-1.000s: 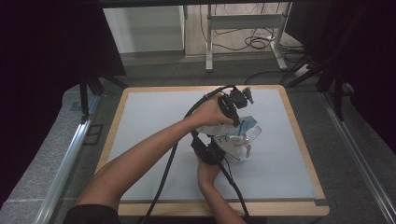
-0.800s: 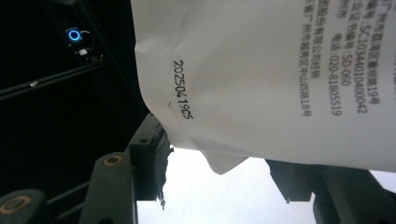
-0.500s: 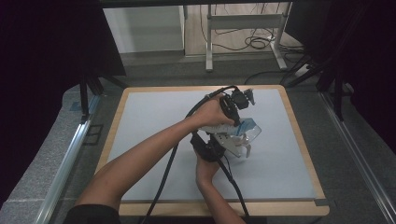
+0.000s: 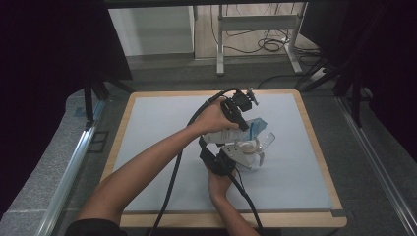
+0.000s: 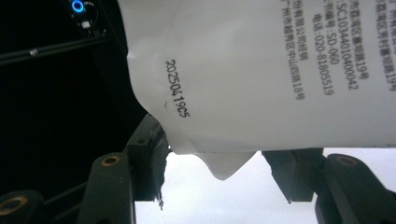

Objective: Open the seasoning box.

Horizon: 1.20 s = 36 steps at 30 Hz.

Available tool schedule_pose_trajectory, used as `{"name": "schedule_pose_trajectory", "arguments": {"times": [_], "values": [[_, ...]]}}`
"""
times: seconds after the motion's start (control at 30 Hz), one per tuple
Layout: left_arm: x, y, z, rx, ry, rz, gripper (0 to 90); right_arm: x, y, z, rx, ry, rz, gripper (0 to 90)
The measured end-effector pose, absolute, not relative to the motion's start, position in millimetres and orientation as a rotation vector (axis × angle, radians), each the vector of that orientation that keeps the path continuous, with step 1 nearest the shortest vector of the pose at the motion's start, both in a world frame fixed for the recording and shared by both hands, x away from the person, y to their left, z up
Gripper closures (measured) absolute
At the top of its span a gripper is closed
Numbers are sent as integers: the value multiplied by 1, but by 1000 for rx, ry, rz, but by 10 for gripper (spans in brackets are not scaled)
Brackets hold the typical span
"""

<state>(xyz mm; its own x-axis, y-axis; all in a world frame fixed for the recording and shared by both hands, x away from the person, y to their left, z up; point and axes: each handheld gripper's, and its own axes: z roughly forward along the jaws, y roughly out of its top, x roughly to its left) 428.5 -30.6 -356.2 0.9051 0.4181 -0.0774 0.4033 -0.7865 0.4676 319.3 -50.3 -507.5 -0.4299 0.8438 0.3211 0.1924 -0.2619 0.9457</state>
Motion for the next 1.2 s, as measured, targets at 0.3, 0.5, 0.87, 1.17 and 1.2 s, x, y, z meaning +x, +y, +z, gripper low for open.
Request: {"name": "schedule_pose_trajectory", "arguments": {"times": [0.3,0.5,0.87,1.17,1.2], "values": [[422,-23,-354,2526,567,20,897,316,-59,-510,1239,1568,1694,422],[420,-13,-354,2483,573,-7,898,314,-69,-514,1232,1611,1669,419],[409,11,-355,2356,577,-18,898,309,-70,-515,1186,1689,1650,412],[407,41,-355,2254,620,-38,899,304,-70,-515,1119,1763,1634,393],[407,44,-355,2238,628,-43,899,304,-70,-515,1114,1767,1631,392]]}}
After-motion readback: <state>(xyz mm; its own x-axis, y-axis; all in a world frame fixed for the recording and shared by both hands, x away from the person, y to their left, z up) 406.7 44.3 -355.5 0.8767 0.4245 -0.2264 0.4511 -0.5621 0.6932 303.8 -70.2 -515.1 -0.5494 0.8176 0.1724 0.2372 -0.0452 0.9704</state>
